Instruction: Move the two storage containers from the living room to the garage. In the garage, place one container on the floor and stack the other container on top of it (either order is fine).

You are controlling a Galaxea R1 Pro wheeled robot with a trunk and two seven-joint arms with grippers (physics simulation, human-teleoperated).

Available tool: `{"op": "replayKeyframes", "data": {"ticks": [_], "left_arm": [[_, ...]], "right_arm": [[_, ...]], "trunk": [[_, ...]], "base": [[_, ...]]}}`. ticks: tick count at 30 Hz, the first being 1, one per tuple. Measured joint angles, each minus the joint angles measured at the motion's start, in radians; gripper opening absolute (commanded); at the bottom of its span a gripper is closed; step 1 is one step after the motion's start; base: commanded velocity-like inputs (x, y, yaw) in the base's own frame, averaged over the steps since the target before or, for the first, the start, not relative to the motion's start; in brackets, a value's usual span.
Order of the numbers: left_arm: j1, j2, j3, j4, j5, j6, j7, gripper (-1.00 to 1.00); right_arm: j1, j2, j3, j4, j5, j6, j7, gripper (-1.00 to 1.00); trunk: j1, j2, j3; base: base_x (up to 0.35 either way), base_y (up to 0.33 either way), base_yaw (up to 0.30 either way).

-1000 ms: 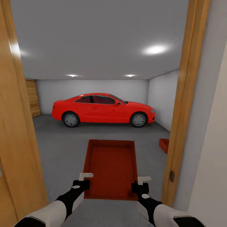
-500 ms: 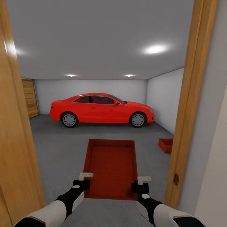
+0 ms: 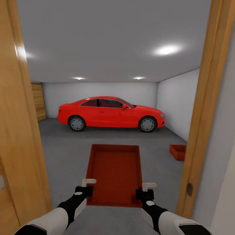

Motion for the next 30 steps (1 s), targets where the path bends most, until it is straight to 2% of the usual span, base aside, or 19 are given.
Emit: {"op": "replayKeyframes", "data": {"ticks": [9, 12, 17, 30], "left_arm": [[0.000, -0.008, -0.002, 0.004, 0.003, 0.001, 0.011, -1.00], [0.001, -0.001, -0.020, 0.002, 0.018, -0.001, 0.004, -1.00], [0.002, -0.007, 0.015, 0.002, -0.018, -0.001, 0.004, -1.00], [0.002, -0.008, 0.065, 0.003, -0.069, -0.001, -0.007, -1.00]], "right_arm": [[0.000, -0.008, -0.002, 0.000, 0.001, 0.004, 0.012, -1.00], [0.000, -0.004, -0.005, 0.001, 0.007, 0.000, 0.006, -1.00], [0.001, -0.007, 0.006, 0.002, -0.004, -0.003, 0.009, -1.00], [0.001, -0.005, 0.009, 0.002, -0.010, -0.004, 0.009, -1.00]], "trunk": [[0.000, 0.000, 0.000], [0.000, 0.000, 0.000], [0.000, 0.000, 0.000], [0.000, 0.000, 0.000]], "base": [[0.267, 0.000, 0.001], [0.187, 0.000, 0.000], [0.299, 0.000, 0.000], [0.321, 0.000, 0.000]]}}
